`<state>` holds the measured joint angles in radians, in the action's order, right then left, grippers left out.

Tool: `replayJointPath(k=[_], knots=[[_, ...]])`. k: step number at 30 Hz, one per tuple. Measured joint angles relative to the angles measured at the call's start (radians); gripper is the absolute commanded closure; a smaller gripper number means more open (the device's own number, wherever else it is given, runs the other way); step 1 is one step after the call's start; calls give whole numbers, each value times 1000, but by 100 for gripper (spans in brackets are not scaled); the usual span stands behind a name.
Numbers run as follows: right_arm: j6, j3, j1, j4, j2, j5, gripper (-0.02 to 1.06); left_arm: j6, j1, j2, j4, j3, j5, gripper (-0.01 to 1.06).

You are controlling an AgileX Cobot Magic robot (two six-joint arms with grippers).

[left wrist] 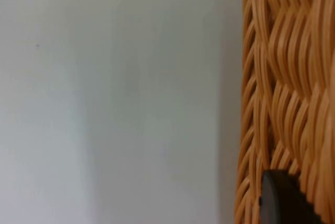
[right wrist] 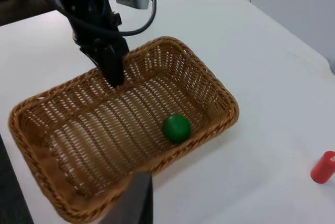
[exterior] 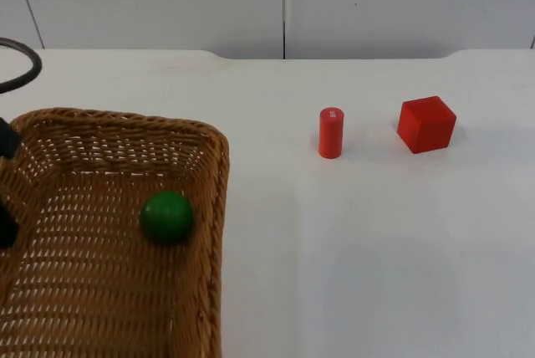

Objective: Pick up the basket with the left hand and place the object to the left of the red cylinder into the basket with the right hand.

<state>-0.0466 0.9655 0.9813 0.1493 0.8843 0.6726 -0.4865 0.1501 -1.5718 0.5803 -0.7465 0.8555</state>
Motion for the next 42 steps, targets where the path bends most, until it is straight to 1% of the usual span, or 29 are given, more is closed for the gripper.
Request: replayJointPath(k=[3, 4, 5, 7, 8, 9, 12, 13, 16, 19, 24, 26, 27, 28, 30, 31, 32, 33, 34, 36, 37, 39, 42], knots=[[-4, 0, 0, 0, 0, 0, -1, -27, 0, -115, 37, -68, -4, 105], [-4, 0, 0, 0, 0, 0, -1, -31, 0, -146, 50, -94, -4, 105], [-4, 0, 0, 0, 0, 0, -1, -31, 0, -146, 50, -94, -4, 105], [-4, 0, 0, 0, 0, 0, -1, -42, -7, -215, 67, -147, -4, 105], [-4, 0, 0, 0, 0, 0, -1, -48, -26, -257, 73, -192, -6, 105], [-4, 0, 0, 0, 0, 0, -1, -48, -26, -257, 73, -192, -6, 105], [-6, 0, 0, 0, 0, -2, -1, -55, -75, -343, 98, -276, -6, 105], [-6, 0, 0, 0, 0, -2, -1, -55, -75, -343, 98, -276, -6, 105], [-6, 0, 0, 0, 0, -2, -1, -57, -132, -417, 113, -361, -12, 105], [-6, 0, 0, 0, 0, -4, -1, -57, -146, -449, 132, -386, -19, 105], [-6, -2, 0, 0, 0, -8, -1, -57, -146, -484, 155, -391, -46, 104], [-6, -2, 0, 0, 0, -8, -1, -57, -146, -490, 159, -391, -53, 96], [-6, -2, 0, 0, 0, -8, -1, -57, -146, -490, 159, -391, -53, 88], [-6, -2, 0, 0, 0, -8, -1, -57, -146, -490, 161, -391, -54, 88], [-8, -2, 0, 0, 0, -8, -1, -57, -146, -490, 168, -391, -56, 69], [-8, -2, 0, 0, 0, -8, -1, -57, -146, -490, 172, -391, -56, 58], [-8, -2, 0, 0, 0, -8, -1, -57, -146, -490, 172, -391, -56, 42], [-8, -2, 0, 0, 0, -8, -1, -57, -146, -490, 173, -391, -56, 42], [-8, -2, 0, 0, 0, -8, -1, -57, -146, -490, 173, -391, -56, 33], [-8, -2, 0, 0, 0, -8, -1, -57, -146, -490, 173, -391, -56, 22], [-8, -2, 0, 0, 0, -8, -1, -57, -146, -490, 173, -391, -56, 22], [-8, -2, 0, 0, 0, -12, -1, -57, -146, -480, 163, -391, -56, 16], [-8, -2, 0, 0, 0, -12, -1, -57, -146, -450, 141, -391, -58, 16]])
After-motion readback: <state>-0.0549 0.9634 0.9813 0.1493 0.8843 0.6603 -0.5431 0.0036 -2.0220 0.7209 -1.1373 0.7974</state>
